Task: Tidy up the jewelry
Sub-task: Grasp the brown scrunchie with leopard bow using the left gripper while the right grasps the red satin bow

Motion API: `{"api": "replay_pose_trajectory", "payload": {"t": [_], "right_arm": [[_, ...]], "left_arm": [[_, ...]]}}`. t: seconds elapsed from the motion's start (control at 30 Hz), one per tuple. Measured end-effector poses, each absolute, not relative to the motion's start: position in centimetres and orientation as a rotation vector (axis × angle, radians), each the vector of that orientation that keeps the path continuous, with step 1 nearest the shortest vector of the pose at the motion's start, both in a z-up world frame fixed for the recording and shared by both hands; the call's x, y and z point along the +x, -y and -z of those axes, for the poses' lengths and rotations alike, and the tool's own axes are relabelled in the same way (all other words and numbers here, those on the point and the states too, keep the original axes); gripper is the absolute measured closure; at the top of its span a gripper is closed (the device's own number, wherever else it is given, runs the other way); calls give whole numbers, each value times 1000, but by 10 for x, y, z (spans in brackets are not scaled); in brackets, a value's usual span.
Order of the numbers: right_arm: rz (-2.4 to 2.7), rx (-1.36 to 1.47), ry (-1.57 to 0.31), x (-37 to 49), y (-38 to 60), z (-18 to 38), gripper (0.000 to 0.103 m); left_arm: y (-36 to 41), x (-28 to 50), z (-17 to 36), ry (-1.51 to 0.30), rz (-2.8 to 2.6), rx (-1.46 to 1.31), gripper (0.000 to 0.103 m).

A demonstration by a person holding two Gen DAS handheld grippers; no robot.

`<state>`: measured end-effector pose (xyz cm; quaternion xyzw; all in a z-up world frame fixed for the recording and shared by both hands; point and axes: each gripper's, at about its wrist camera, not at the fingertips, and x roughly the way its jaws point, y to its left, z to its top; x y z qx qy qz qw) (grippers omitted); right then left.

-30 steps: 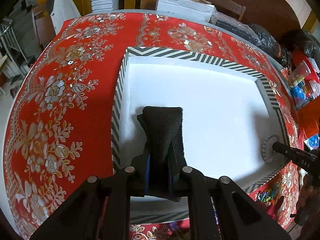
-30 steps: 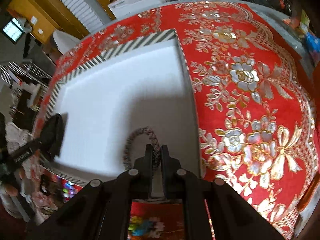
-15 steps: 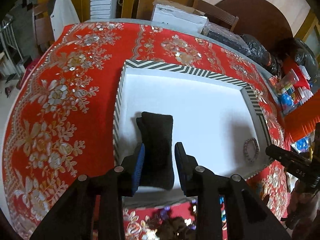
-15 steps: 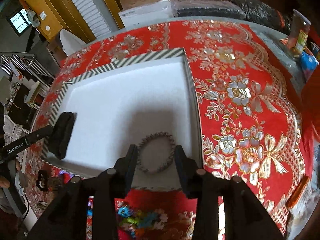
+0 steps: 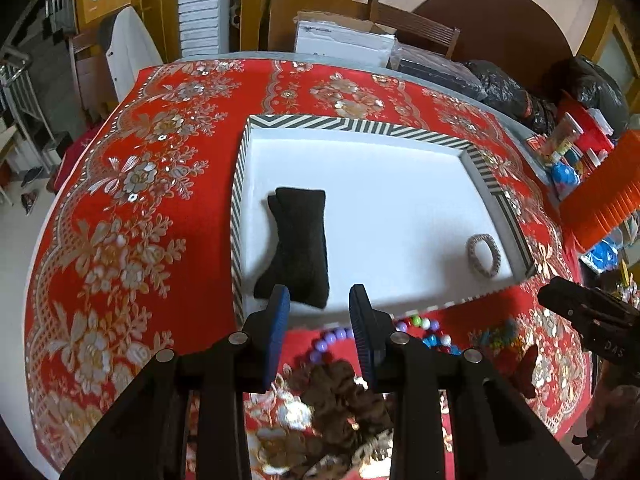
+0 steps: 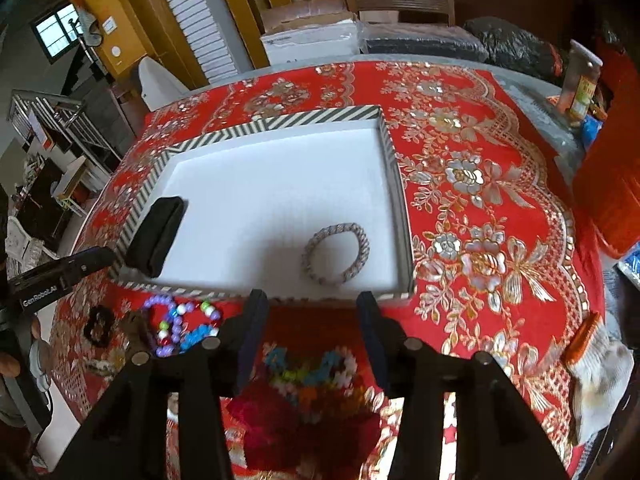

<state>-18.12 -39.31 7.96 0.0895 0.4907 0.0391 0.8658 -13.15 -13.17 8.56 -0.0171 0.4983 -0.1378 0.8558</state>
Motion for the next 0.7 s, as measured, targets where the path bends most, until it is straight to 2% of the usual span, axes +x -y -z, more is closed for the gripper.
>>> {"api": "replay_pose_trajectory", "payload": {"t": [0.7], "right_arm": [[-101, 185, -1051, -266, 408, -72, 46]], "left_arm": [[108, -198, -86, -1100, 332, -136, 82]]}}
